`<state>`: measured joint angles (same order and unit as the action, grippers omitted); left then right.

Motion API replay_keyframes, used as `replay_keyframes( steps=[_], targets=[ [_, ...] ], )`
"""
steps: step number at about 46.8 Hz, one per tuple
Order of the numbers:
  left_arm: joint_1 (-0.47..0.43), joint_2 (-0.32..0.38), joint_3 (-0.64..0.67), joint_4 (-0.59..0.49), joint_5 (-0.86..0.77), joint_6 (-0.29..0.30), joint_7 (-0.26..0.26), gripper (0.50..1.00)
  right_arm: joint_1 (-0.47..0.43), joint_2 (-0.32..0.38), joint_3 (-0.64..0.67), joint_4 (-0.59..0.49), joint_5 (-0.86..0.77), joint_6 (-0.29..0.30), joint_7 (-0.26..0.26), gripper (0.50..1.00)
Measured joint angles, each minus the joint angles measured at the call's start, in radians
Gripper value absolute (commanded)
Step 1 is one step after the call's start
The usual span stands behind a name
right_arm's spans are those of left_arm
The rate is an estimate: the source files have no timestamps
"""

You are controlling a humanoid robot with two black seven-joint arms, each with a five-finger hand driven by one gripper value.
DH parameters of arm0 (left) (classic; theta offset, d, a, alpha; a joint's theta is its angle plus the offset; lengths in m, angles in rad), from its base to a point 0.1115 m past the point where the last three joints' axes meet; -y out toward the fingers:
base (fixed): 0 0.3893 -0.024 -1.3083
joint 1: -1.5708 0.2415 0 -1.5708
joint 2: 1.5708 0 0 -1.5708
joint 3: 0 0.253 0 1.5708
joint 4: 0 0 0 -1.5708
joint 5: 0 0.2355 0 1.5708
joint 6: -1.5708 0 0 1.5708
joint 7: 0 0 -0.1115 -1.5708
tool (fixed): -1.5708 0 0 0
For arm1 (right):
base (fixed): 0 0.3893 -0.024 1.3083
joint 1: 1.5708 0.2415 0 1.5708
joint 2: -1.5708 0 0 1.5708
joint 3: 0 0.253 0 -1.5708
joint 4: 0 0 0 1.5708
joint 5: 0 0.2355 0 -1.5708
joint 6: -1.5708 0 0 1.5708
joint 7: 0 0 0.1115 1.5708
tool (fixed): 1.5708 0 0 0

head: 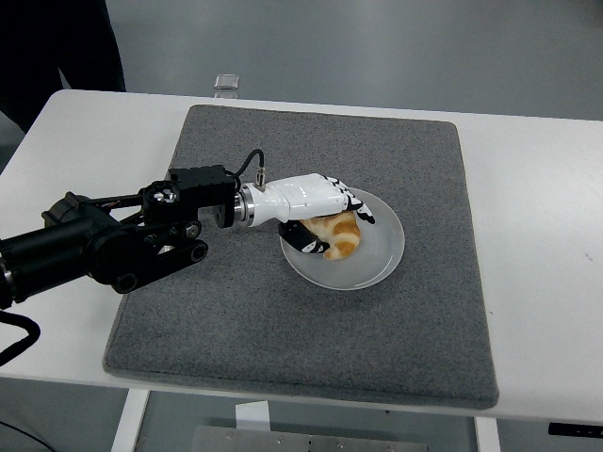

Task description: Place the bread on the plate

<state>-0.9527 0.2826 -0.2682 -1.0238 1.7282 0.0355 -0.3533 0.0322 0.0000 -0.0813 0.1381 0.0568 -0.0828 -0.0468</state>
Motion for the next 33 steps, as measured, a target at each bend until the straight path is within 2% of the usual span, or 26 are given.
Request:
replay_keyframes(
  steps=[9,20,33],
  targets=[
    [0.000,0.012,-0.014,-0.025,-0.025,-0.007,-0.003,0.996,0.000,0.000,0.000,0.000,0.000,0.000,0.000,0.952],
    [-0.041,0.048,-0.019,-0.044,-0.243,-0.025,-0.005,0.996,0.000,0.000,0.000,0.000,0.000,0.000,0.000,0.952],
    [-0.133,0.156,-0.021,-0.042,-0.560,-0.145,-0.005,0.999,0.000,0.000,0.000,0.000,0.000,0.000,0.000,0.952]
  ],
)
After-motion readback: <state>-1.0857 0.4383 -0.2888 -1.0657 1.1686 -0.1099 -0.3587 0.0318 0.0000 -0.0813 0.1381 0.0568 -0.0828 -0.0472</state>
